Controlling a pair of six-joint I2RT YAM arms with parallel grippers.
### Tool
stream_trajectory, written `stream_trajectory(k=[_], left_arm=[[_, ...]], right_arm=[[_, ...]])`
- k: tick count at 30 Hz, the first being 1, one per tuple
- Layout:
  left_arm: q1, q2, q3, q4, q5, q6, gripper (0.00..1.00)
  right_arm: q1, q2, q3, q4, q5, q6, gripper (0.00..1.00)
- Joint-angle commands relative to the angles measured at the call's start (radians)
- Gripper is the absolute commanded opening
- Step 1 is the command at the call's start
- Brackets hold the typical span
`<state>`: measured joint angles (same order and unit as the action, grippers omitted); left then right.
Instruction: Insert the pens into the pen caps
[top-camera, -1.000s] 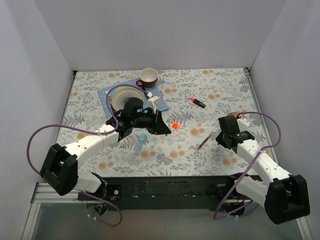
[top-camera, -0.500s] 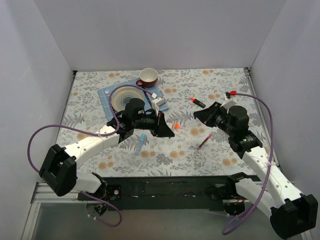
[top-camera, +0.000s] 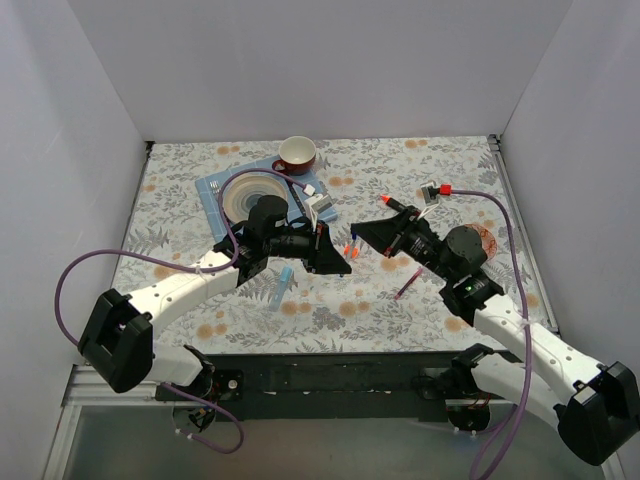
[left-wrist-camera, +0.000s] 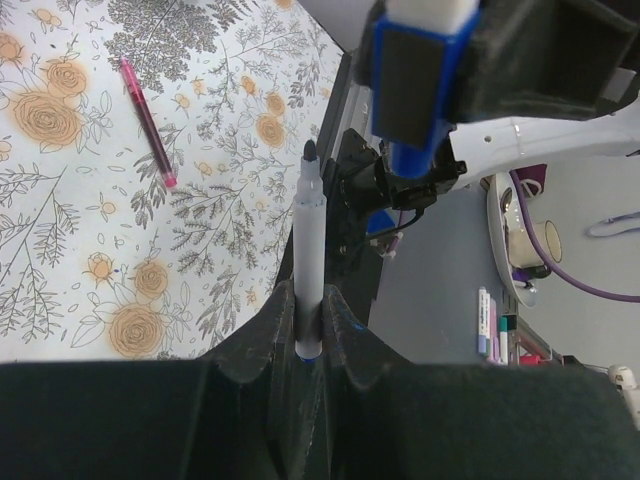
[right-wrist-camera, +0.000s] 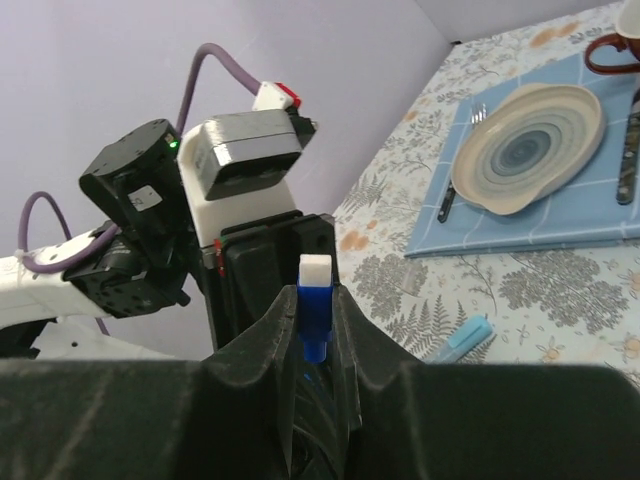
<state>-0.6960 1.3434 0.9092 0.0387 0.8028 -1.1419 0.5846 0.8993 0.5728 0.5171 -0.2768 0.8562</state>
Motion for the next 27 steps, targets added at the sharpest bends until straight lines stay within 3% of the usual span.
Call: stream_trajectory(k=[1,8,13,27], left_arm=[[-0.002,-0.053,-0.01,0.029,0.024,-0.001,0.0],[-0.002,-0.061,-0.013,0.039,0.029,-0.012,0.0],[-0.002,-0.085,-0.033,0.073,0.018,-0.025,0.0],[-0.003,-0.087,-0.041,0.078,-0.004,-0.033,0.0]], right_arm=[[0.037,0.009,-0.001,0.178,0.045,0.012,0.01],[0.049,-0.003,-0.036,0.202,0.106,0.014,0.01],[0.049,-0.005,-0.113,0.348,0.183,0.056,0.01],[0.052,0.064,-0.166,0.537,0.177,0.129,0.01]])
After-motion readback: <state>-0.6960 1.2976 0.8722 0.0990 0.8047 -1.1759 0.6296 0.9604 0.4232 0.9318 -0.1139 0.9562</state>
